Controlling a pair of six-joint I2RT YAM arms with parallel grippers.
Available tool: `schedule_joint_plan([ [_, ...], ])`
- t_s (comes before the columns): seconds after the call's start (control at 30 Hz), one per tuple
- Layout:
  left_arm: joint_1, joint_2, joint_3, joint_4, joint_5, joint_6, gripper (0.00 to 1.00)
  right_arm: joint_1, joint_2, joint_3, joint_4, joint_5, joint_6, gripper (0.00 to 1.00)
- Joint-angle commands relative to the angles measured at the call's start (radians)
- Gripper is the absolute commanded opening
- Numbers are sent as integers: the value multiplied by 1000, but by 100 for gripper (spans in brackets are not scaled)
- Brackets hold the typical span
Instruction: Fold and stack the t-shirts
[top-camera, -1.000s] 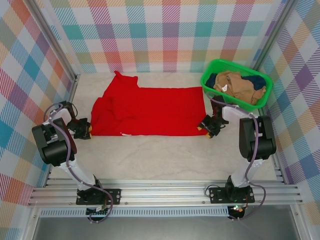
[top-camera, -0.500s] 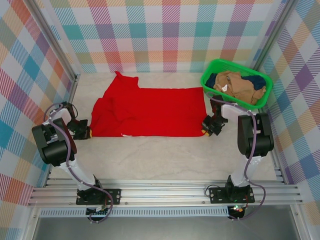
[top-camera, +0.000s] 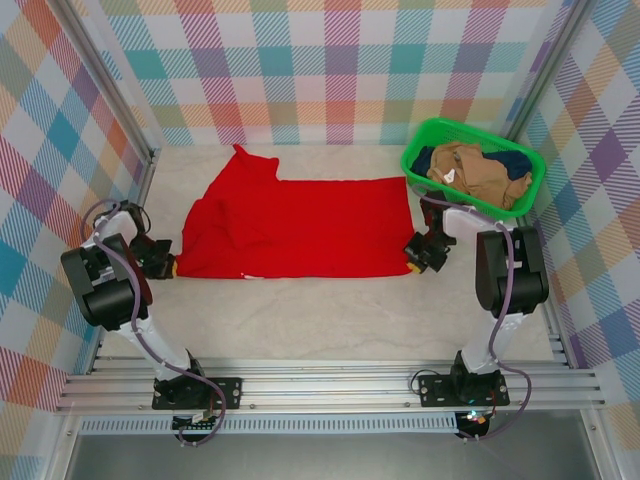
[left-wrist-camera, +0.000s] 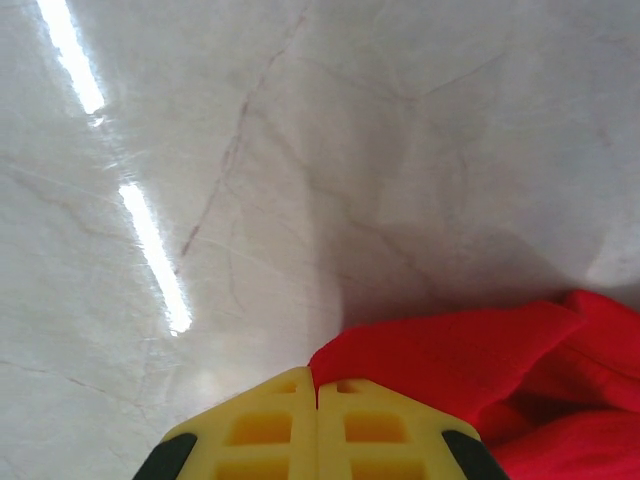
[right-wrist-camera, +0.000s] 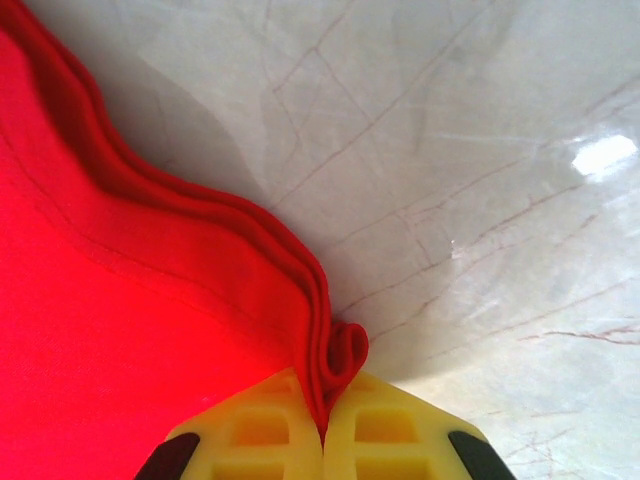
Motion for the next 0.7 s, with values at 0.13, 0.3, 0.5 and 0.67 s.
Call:
schedule_joint_plan([
  [0.13, 15, -35, -97, -34, -79, 41, 0, -1, -63, -70, -92, 83, -21, 0],
  [0.3, -37, -150, -201, -62, -126, 12, 0, -1, -120, -117, -147, 113, -4, 0],
  [0.5, -41, -325, -359, -51, -145, -77, 5, -1, -194, -184, -204, 151, 24, 0],
  [0.67, -91, -362, -272, -107, -179, 2, 33, -1, -224, -210, -210, 129, 24, 14],
])
